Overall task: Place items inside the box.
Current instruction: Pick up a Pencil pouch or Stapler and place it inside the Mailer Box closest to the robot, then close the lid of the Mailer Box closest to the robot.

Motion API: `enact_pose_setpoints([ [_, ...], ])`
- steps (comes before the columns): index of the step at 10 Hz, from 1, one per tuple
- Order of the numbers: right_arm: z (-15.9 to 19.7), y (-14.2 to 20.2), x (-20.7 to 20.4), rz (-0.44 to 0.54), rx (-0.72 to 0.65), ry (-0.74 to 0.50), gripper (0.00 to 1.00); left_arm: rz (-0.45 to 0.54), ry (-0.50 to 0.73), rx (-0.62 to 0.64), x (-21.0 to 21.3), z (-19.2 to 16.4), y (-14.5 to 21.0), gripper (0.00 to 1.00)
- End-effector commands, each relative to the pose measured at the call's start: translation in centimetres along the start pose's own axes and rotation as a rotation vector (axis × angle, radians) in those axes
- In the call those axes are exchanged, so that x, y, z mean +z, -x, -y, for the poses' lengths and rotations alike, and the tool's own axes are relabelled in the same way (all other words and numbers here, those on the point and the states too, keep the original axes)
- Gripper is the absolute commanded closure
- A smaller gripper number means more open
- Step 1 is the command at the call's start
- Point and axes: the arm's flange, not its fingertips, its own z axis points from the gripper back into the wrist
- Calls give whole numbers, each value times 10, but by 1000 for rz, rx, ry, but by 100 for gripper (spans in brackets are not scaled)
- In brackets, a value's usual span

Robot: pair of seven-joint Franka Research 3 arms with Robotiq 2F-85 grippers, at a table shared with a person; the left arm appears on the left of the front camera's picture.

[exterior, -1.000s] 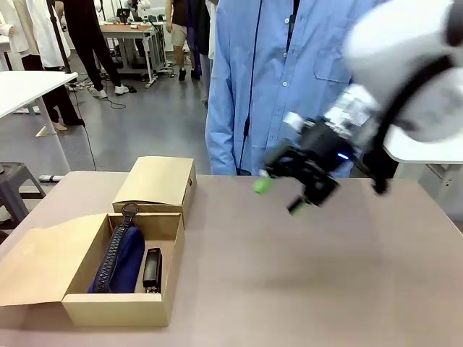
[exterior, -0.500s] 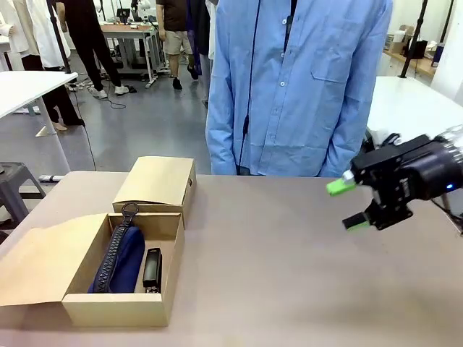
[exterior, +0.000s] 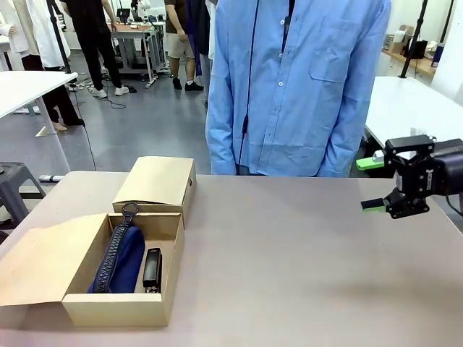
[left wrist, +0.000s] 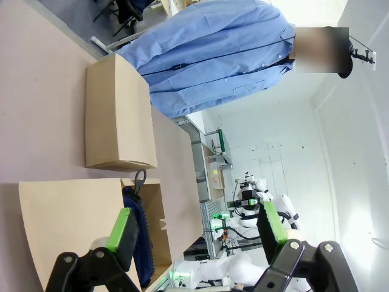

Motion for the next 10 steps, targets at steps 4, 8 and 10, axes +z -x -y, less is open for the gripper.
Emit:
enact_pose_setpoints([
  [4, 0, 0, 0, 0, 0, 0, 0, 3, 16, -18, -1, 2, 1, 0],
  [8, 0, 0, 0, 0, 0, 0, 0, 3, 16, -18, -1, 2, 1, 0],
  [10, 0, 0, 0, 0, 0, 0, 0, 3, 16, -18, -1, 2, 1, 0],
])
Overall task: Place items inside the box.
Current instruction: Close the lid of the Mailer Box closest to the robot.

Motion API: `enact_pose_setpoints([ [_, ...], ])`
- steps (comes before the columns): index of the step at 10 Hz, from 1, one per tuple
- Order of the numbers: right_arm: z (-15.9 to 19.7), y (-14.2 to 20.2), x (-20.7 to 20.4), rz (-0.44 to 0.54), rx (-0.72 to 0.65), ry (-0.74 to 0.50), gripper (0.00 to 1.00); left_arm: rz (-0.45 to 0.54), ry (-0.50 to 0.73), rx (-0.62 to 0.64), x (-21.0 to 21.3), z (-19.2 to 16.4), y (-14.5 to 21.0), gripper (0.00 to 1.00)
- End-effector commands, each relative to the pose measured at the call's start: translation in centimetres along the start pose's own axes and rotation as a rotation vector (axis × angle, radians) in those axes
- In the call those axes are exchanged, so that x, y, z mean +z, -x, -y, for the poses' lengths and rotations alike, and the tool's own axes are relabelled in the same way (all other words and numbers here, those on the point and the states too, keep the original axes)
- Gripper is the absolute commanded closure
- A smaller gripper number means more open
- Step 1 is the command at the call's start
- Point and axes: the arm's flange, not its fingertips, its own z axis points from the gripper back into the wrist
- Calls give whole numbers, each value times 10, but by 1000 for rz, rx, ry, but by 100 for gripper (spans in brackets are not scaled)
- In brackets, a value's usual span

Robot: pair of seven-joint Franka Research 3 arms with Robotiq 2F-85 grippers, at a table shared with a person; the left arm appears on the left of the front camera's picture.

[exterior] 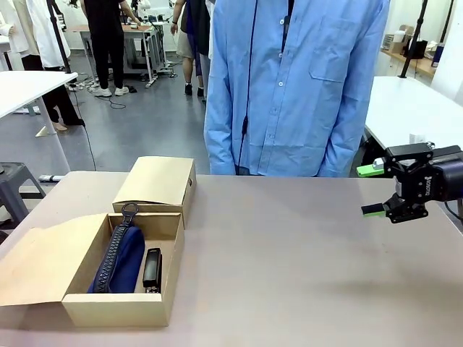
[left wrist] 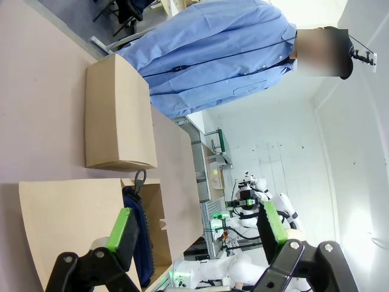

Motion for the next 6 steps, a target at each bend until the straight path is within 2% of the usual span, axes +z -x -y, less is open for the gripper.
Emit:
enact_pose_setpoints([
  [1, -3, 0, 0, 2, -19, -8, 0, 3, 16, -18, -1, 2, 1, 0],
  [6, -3, 0, 0, 2, -19, -8, 0, 0, 0, 0, 0, 0, 0, 0],
])
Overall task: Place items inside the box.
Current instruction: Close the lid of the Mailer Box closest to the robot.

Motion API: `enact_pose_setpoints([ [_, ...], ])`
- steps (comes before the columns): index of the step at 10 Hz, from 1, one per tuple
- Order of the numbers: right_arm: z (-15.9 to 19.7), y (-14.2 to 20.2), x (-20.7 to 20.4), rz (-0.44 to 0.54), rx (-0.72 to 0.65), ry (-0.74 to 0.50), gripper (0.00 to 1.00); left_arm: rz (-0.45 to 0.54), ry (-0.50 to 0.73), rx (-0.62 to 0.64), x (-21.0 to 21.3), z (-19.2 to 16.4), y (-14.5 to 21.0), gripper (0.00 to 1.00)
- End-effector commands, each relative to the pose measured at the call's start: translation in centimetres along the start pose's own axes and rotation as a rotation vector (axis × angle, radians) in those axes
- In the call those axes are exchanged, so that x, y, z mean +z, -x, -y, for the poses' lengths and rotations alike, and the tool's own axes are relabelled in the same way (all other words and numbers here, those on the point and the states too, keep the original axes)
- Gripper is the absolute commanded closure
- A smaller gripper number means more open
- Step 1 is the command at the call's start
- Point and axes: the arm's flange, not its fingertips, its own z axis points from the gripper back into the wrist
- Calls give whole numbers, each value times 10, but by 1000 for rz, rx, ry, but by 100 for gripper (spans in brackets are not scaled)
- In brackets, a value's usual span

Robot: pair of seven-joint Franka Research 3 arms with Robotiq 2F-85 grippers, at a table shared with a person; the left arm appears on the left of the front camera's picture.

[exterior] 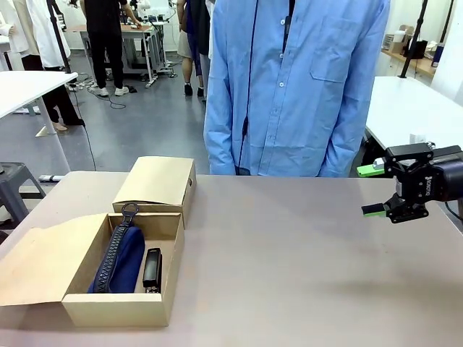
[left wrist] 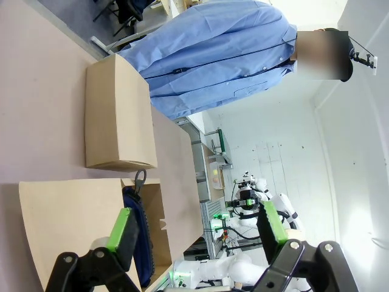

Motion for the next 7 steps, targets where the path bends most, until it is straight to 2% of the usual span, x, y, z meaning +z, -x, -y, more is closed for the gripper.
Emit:
enact_pose_setpoints([
  [1, -3, 1, 0, 0, -18, -8, 0, -147, 162, -99, -5, 32, 15, 0],
  [2, -3, 1, 0, 0, -18, -8, 0, -326, 251, -257, -36, 61, 35, 0],
  [3, -3, 1, 0, 0, -18, -8, 0, -439, 288, -401, -66, 84, 61, 0],
  [4, -3, 1, 0, 0, -18, -8, 0, -565, 355, -488, -90, 100, 85, 0],
  [5, -3, 1, 0, 0, -18, -8, 0, -625, 397, -602, -101, 109, 103, 0],
  [6, -3, 1, 0, 0, -18, -8, 0, -526, 399, -843, -106, 108, 106, 0],
  [7, -3, 1, 0, 0, -18, -8, 0, -433, 409, -1021, -102, 101, 101, 0],
])
